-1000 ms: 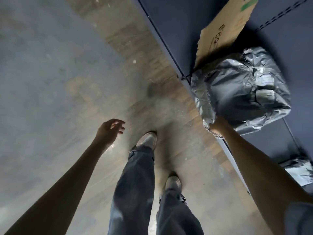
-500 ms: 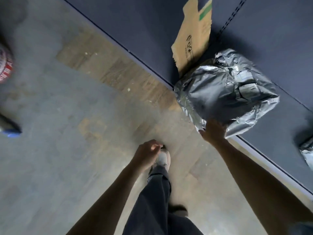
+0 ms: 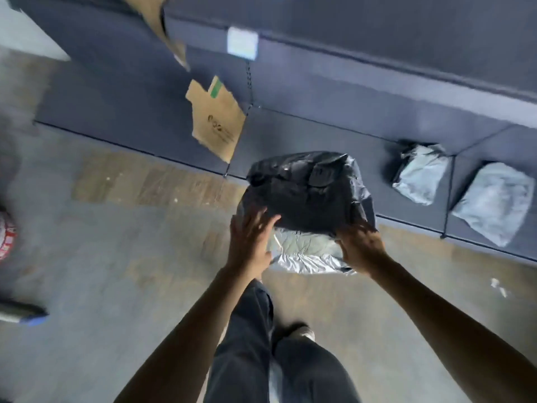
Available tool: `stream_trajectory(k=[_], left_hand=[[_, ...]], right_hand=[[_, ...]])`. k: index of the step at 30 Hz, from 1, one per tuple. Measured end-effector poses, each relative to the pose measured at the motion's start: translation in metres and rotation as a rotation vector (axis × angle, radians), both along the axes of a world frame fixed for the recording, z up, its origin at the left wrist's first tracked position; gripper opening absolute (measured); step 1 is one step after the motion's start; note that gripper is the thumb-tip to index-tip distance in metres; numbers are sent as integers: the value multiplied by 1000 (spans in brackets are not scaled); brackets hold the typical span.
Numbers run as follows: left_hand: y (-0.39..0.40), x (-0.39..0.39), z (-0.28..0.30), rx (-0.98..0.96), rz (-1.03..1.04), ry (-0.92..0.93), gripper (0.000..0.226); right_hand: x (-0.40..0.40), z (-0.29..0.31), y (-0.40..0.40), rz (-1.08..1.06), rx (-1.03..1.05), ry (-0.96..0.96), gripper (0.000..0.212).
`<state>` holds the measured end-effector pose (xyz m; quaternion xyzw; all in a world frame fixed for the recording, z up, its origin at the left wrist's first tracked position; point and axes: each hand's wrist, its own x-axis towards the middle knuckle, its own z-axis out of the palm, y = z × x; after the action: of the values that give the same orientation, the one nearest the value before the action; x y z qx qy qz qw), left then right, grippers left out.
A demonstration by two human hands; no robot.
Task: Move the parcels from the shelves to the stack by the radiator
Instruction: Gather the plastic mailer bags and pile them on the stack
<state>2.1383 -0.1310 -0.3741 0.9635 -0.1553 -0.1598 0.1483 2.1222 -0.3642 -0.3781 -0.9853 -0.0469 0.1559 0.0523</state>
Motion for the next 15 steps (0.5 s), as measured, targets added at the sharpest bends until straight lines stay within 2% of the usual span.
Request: stream_trajectory(k=[1,3,6,8,11,15], left_hand=[[-20,-4,36,59,-41,95,71],[-66,-19,94,151,-205,206,54],[-144,-61,160,128,-472,180,30],[-200,-97,192,54,-586,132,24],[-277,-149,232,-62,-733,30,23],[-363,-181,265,-126,-907,-89,28]], right_hand=[[-29,42,-18,0,3,-24,27],[-89,123,-53,-30,-4,-66,31],[-181,221,-103,-136,9,-97,32],[-236,260,-141,-255,-44,-110,33],[-299,295,-199,-568,-110,-53,11],[-362,318,-256,-758,-201,-7,19]])
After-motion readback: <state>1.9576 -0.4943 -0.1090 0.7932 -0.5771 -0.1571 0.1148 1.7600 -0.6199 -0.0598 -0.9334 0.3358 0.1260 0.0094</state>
